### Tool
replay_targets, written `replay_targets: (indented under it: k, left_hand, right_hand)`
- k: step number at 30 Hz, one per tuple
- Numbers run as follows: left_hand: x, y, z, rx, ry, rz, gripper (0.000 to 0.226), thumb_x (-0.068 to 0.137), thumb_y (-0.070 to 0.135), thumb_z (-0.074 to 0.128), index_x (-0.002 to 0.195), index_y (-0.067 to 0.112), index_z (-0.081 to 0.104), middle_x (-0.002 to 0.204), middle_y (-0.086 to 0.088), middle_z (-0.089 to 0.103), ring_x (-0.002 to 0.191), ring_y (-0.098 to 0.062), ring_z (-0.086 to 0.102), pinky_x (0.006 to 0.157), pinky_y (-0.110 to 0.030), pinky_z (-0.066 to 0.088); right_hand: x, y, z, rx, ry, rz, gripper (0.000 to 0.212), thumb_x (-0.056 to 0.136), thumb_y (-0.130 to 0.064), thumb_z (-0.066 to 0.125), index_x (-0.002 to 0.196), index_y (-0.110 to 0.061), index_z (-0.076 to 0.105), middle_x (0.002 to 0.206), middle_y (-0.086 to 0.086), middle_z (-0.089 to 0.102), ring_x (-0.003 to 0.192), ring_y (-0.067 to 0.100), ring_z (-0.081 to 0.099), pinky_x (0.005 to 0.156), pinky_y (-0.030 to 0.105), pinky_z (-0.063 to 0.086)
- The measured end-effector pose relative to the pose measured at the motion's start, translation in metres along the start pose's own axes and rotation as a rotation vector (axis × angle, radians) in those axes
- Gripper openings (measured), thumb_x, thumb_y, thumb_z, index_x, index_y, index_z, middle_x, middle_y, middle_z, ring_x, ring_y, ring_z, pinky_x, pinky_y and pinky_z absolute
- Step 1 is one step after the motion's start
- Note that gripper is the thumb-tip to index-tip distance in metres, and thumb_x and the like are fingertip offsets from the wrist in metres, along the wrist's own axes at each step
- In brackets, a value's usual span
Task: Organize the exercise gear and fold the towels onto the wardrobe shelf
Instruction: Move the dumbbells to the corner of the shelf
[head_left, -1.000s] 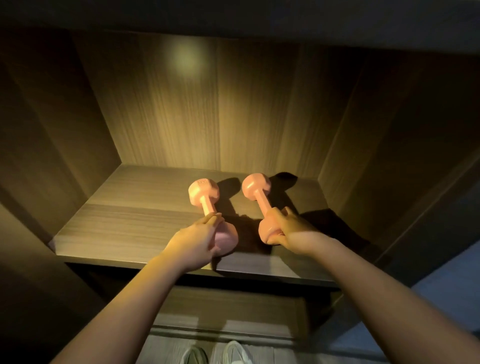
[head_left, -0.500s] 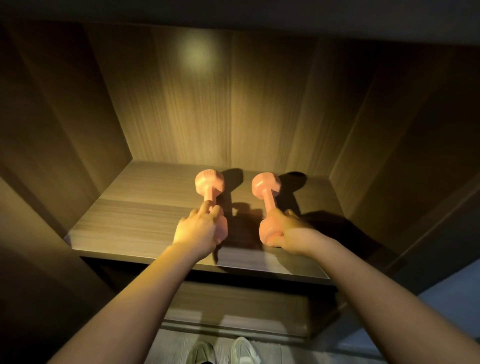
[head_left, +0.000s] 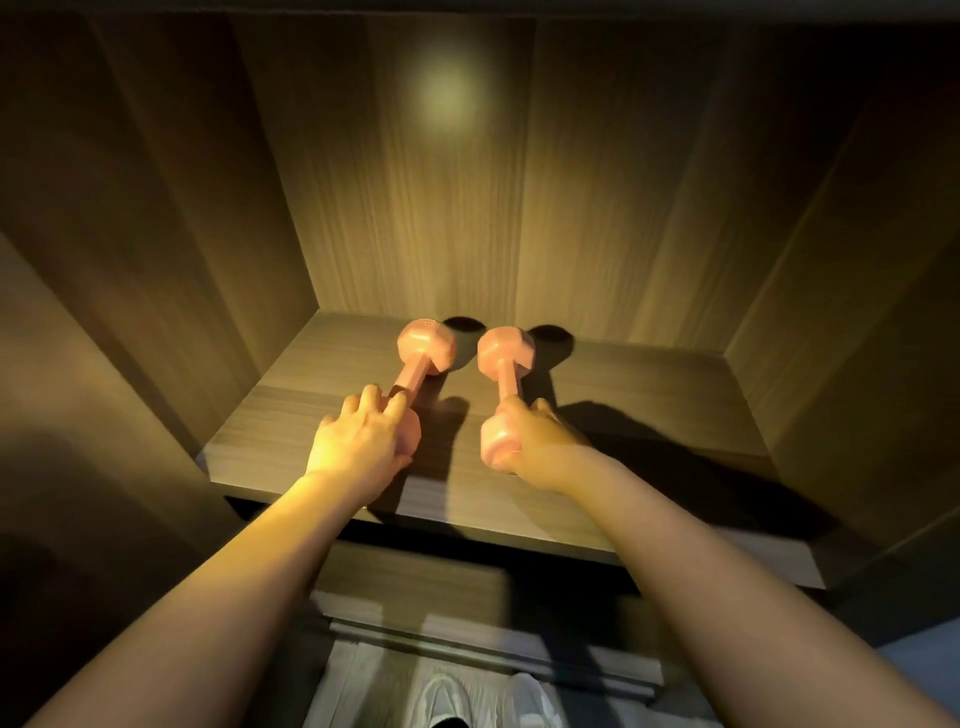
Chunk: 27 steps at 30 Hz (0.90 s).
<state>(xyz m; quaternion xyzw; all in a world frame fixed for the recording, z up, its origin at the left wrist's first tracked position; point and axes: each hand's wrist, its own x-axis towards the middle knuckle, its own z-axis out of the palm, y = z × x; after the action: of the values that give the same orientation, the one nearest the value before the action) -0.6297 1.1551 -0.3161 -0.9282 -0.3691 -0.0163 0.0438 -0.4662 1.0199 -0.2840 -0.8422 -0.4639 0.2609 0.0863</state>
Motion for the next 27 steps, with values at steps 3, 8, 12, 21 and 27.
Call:
replay_targets:
  k: [3, 8, 12, 21, 27]
  left_hand:
    - [-0.001, -0.001, 0.002, 0.017, 0.031, -0.017, 0.066, 0.087, 0.048, 0.062, 0.139, 0.025, 0.029, 0.128, -0.007, 0.041, 0.115, -0.026, 0.048, 0.087, -0.039, 0.050]
    - [0.000, 0.004, 0.005, -0.016, 0.031, -0.080, 0.064, 0.089, 0.041, 0.063, 0.140, 0.022, 0.029, 0.132, -0.010, 0.038, 0.116, -0.028, 0.046, 0.086, -0.040, 0.050]
    - [0.000, 0.002, 0.008, -0.059, 0.062, -0.099, 0.070, 0.089, 0.043, 0.063, 0.143, 0.020, 0.025, 0.135, -0.011, 0.036, 0.118, -0.029, 0.044, 0.087, -0.040, 0.050]
    - [0.002, -0.005, 0.017, 0.035, 0.155, -0.099, 0.065, 0.088, 0.051, 0.058, 0.138, 0.018, 0.032, 0.123, -0.010, 0.044, 0.105, -0.028, 0.052, 0.081, -0.038, 0.049]
    - [0.018, -0.024, 0.017, 0.010, 0.154, -0.151, 0.063, 0.088, 0.048, 0.060, 0.136, 0.016, 0.034, 0.120, -0.011, 0.045, 0.104, -0.028, 0.052, 0.080, -0.039, 0.050]
  right_hand:
    - [0.011, -0.012, 0.006, 0.055, 0.056, 0.002, 0.058, 0.095, -0.013, 0.053, 0.146, -0.023, 0.028, 0.149, 0.009, 0.024, 0.128, 0.029, 0.040, 0.103, 0.043, 0.041]
    - [0.021, -0.012, 0.015, 0.042, 0.109, -0.024, 0.074, 0.085, -0.007, 0.066, 0.145, -0.029, 0.029, 0.156, -0.003, 0.009, 0.133, 0.029, 0.034, 0.104, 0.046, 0.042]
    - [0.023, -0.009, 0.016, 0.045, 0.098, -0.026, 0.076, 0.085, -0.008, 0.068, 0.145, -0.031, 0.027, 0.155, -0.002, 0.013, 0.131, 0.029, 0.036, 0.103, 0.047, 0.043]
    - [0.026, -0.005, 0.017, 0.043, 0.107, -0.051, 0.073, 0.086, -0.009, 0.067, 0.143, -0.031, 0.029, 0.150, -0.001, 0.021, 0.126, 0.027, 0.041, 0.099, 0.043, 0.046]
    - [0.031, -0.009, 0.019, 0.051, 0.127, -0.080, 0.069, 0.088, -0.008, 0.065, 0.142, -0.032, 0.030, 0.150, -0.004, 0.018, 0.125, 0.027, 0.041, 0.099, 0.043, 0.046]
